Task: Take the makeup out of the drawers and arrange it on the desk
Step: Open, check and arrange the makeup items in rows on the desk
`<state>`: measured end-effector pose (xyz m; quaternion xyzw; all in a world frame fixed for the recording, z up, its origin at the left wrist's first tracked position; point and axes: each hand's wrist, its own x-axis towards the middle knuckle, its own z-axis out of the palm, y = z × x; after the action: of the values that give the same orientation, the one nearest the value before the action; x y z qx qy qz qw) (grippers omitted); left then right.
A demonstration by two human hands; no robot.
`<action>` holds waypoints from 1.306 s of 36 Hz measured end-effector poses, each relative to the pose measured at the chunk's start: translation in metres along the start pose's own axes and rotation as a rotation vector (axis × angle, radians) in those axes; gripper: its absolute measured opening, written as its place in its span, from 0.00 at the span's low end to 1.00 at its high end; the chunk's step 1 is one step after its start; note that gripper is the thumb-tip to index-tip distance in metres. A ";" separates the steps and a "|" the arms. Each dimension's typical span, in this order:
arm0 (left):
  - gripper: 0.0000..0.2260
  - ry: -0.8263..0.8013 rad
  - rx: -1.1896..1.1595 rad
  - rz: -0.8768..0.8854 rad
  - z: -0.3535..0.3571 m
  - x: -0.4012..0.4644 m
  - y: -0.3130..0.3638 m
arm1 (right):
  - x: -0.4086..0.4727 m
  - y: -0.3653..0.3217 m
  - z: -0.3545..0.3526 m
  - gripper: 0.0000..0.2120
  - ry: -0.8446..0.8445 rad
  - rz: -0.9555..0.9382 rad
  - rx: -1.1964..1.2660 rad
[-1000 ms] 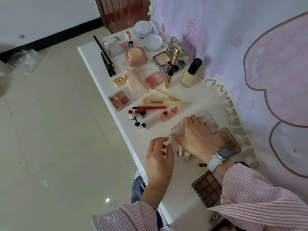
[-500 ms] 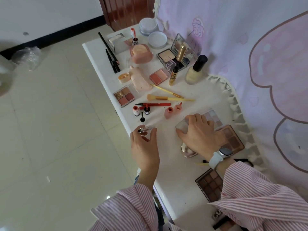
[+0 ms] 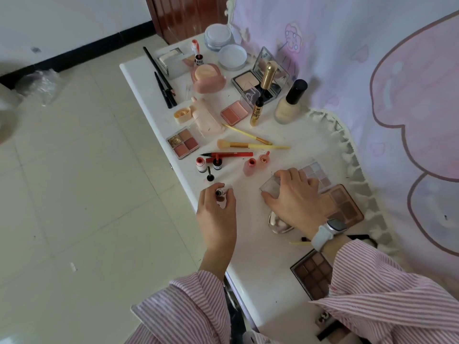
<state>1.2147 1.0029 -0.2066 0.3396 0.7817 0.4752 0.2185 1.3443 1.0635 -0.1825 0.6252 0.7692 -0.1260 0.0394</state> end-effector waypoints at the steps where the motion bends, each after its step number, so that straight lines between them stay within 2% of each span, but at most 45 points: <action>1: 0.06 -0.002 0.012 0.011 0.000 0.001 -0.001 | 0.000 0.000 0.000 0.24 0.001 -0.001 -0.001; 11: 0.05 -0.030 0.175 0.128 0.008 0.007 -0.003 | 0.001 0.001 0.003 0.24 -0.001 -0.009 -0.014; 22: 0.05 -0.020 0.232 0.133 0.009 0.004 -0.011 | 0.000 0.004 0.007 0.24 0.041 -0.020 -0.001; 27: 0.15 -0.070 0.153 0.067 -0.001 -0.004 -0.007 | -0.006 0.007 0.009 0.21 0.278 -0.108 0.151; 29: 0.17 -0.082 0.141 0.047 -0.007 -0.010 -0.005 | -0.011 0.006 0.006 0.23 0.310 -0.160 0.239; 32: 0.13 -0.083 0.111 0.006 -0.015 -0.020 -0.005 | -0.021 0.008 0.001 0.22 0.322 -0.250 0.401; 35: 0.05 -0.099 0.027 -0.016 -0.026 -0.026 -0.001 | -0.034 0.007 -0.003 0.22 0.297 -0.321 0.506; 37: 0.07 -0.175 -0.075 -0.110 -0.033 -0.026 0.004 | -0.042 0.005 -0.004 0.22 0.278 -0.378 0.520; 42: 0.11 -0.533 -0.432 -0.485 -0.044 -0.023 0.017 | -0.062 -0.006 -0.003 0.19 0.169 -0.440 0.630; 45: 0.13 -0.652 -0.560 -0.619 -0.048 -0.024 0.016 | -0.067 -0.013 -0.001 0.17 0.188 -0.440 0.658; 47: 0.14 -0.668 -0.631 -0.672 -0.051 -0.025 0.014 | -0.068 -0.016 -0.001 0.16 0.192 -0.432 0.670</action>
<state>1.2021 0.9589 -0.1707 0.1221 0.5555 0.4570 0.6839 1.3436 0.9964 -0.1640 0.4365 0.7993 -0.3160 -0.2659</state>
